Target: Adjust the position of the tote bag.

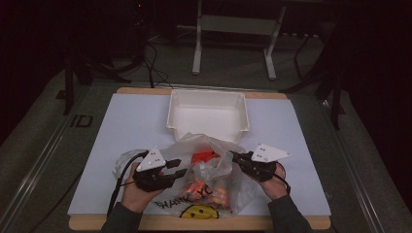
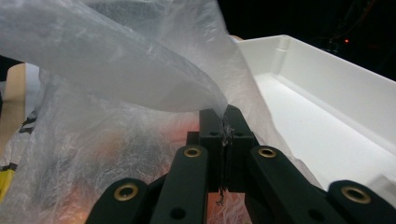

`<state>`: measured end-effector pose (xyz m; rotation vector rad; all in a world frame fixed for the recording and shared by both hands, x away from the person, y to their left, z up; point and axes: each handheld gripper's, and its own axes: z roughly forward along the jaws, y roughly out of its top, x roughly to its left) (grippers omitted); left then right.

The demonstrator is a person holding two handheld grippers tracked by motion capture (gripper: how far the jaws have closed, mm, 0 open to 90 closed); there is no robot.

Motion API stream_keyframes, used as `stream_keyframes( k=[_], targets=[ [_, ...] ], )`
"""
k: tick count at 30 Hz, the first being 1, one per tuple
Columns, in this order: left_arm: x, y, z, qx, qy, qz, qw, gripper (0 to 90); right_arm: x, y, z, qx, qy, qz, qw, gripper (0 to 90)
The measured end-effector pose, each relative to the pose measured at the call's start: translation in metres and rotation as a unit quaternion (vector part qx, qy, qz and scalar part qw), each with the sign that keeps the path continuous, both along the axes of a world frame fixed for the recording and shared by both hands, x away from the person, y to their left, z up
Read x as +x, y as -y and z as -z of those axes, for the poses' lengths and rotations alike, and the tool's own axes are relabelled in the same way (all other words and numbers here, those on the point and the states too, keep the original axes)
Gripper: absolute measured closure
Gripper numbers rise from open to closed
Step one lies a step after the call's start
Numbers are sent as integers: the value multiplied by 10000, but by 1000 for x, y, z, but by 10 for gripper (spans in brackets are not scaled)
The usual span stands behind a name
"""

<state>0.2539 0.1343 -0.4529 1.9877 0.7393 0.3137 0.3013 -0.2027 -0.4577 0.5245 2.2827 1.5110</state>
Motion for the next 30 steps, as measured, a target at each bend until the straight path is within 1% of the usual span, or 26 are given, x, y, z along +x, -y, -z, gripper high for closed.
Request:
stream_keyframes(
  k=[1,4,7,8,11,13,16,18,21,24,25,27,28,29,30],
  targets=[
    [3,1,3,-12,-72,-36,10000,571,1,3,0,19,15,20,10000,886],
    [8,7,8,-79,-187,26,9998,513,1,11,-1,68,-6,109,9999,886],
    [11,16,12,-1,-261,69,9996,491,2,20,-1,149,-36,204,9997,884],
    [12,17,13,2,-301,81,9995,512,3,24,-1,183,-56,240,9995,884],
    [11,23,16,33,-333,217,9992,689,4,33,-1,175,-88,421,9989,883],
    [9,25,16,41,-280,329,9991,776,5,41,-1,175,-119,551,9983,883],
    [3,26,15,61,-166,500,9986,859,7,54,1,176,-208,810,9963,884],
    [0,26,14,55,-146,568,9983,882,9,63,3,184,-290,1026,9941,885],
    [-5,25,16,74,-133,616,9980,890,11,75,5,196,-386,1221,9916,887],
    [-10,23,20,114,-182,620,9978,893,12,84,7,162,-507,1371,9891,887],
    [-11,23,22,103,-204,619,9978,893,13,86,7,168,-540,1383,9888,888],
    [-13,22,25,125,-243,632,9976,893,14,89,8,69,-581,1562,9860,892],
    [-14,22,25,108,-266,638,9975,893,15,90,8,95,-637,1582,9853,892],
    [-16,23,26,88,-290,677,9972,893,15,91,9,110,-685,1558,9854,891],
    [-18,25,26,94,-297,724,9969,893,15,91,9,71,-682,1572,9852,892]
  ],
)
